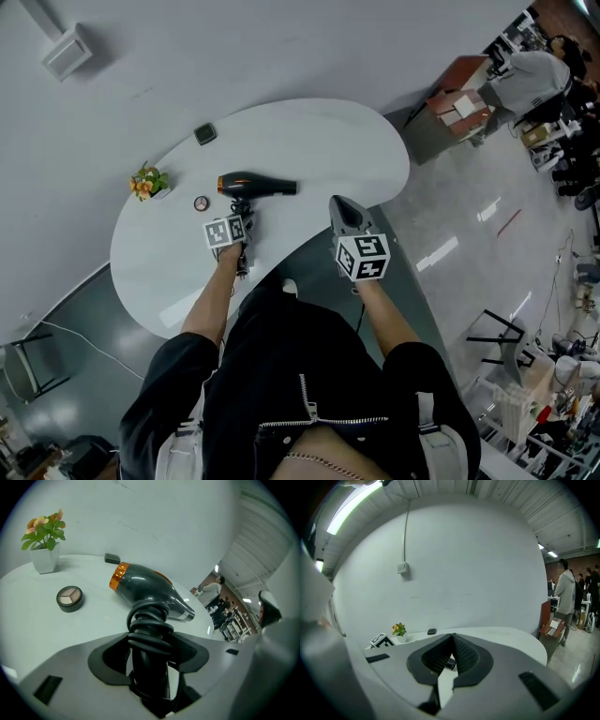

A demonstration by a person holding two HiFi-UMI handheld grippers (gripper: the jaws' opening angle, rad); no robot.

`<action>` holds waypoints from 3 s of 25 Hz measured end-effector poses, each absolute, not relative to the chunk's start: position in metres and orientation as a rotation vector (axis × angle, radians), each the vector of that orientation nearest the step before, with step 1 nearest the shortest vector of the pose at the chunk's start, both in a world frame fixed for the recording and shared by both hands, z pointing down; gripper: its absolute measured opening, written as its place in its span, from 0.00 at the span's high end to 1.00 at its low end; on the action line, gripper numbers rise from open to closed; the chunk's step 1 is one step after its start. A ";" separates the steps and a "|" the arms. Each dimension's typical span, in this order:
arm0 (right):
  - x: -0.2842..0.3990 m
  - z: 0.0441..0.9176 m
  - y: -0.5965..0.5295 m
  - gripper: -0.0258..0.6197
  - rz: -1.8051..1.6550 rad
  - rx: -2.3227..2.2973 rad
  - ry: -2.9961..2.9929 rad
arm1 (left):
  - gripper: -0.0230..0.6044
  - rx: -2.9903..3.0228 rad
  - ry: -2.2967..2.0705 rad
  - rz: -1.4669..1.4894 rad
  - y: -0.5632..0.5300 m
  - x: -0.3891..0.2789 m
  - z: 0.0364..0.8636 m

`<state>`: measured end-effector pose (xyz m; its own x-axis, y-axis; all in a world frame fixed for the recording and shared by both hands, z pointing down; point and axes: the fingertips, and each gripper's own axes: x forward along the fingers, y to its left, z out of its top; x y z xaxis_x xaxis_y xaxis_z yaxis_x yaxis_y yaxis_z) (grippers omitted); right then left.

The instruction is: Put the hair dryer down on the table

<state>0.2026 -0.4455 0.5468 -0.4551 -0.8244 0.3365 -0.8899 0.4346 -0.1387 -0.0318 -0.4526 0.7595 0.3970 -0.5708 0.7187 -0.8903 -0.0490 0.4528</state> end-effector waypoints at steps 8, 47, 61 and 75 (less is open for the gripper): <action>0.196 0.548 -0.443 0.95 0.453 1.493 -2.473 | 0.53 1.730 -1.287 0.580 -0.439 -0.035 0.767; 0.151 0.511 -0.436 0.97 0.335 1.451 -2.606 | 0.93 2.460 -1.668 0.324 -0.441 -0.054 0.498; 0.141 0.500 -0.433 0.97 0.267 1.438 -2.627 | 0.93 2.511 -1.725 0.353 -0.431 -0.066 0.482; 0.144 0.497 -0.426 0.97 0.266 1.428 -2.641 | 0.93 2.474 -1.746 0.340 -0.422 -0.067 0.485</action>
<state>0.1440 -0.4265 0.4974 -0.5449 -0.8156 0.1945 -0.8380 0.5375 -0.0936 -0.0672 -0.4221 0.4852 0.3202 -0.9177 0.2351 -0.9388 -0.3406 -0.0512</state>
